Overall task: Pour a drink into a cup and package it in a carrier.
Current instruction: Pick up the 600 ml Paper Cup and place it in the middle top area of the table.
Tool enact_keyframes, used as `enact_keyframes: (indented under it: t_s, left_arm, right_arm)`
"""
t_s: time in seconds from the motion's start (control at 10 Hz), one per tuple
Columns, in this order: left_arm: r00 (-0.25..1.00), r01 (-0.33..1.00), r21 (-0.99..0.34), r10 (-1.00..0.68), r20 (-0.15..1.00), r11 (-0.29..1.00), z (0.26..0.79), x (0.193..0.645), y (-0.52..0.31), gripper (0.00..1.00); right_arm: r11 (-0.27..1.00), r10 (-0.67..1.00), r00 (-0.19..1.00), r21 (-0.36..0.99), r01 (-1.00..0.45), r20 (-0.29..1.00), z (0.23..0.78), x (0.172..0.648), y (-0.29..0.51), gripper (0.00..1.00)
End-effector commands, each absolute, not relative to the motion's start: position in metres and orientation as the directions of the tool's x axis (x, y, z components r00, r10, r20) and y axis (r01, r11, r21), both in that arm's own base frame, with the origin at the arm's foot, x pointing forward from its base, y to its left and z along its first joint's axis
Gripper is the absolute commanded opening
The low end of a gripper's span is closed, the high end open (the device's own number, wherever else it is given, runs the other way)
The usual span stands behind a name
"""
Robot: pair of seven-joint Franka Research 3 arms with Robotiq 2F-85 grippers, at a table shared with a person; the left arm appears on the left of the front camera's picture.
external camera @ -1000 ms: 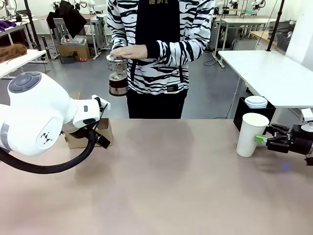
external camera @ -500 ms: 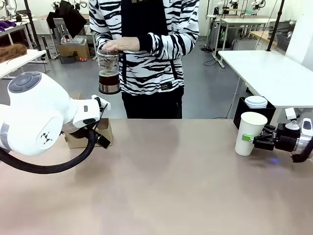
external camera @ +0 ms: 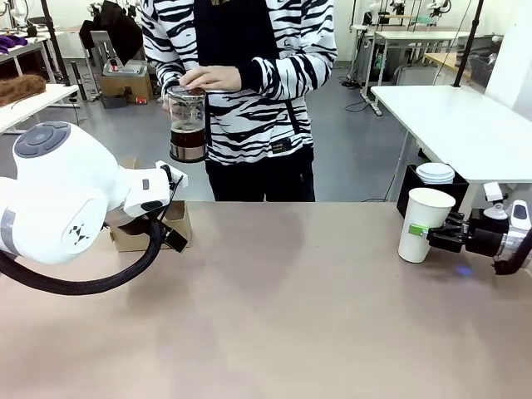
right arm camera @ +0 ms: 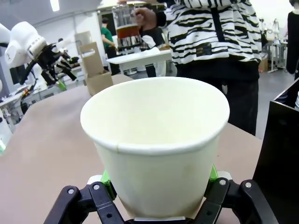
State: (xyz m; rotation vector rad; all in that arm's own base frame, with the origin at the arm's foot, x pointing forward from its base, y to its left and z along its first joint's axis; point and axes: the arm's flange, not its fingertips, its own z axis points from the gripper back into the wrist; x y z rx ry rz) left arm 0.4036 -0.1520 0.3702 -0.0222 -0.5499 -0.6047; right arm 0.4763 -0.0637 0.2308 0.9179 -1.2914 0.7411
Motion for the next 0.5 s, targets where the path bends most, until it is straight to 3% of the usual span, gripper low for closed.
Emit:
enact_keyframes:
  t_s: [0.0, 0.2, 0.4]
  left_arm:
    - [0.684, 0.546, 0.136, -0.534, 0.498, 0.827, 0.370, 0.403, -0.152, 1.00]
    - [0.684, 0.546, 0.136, -0.534, 0.498, 0.827, 0.370, 0.403, -0.152, 1.00]
    - [0.684, 0.546, 0.136, -0.534, 0.498, 0.827, 0.370, 0.403, -0.152, 1.00]
  right_arm:
    - [0.464, -0.020, 0.133, 0.127, -0.877, 0.991, 0.231, 0.477, -0.060, 0.80]
    - [0.502, -0.006, 0.101, 0.090, -0.860, 0.995, 0.252, 0.463, -0.058, 0.80]
    - [0.488, 0.023, 0.077, 0.056, -0.871, 0.997, 0.318, 0.449, -0.031, 0.80]
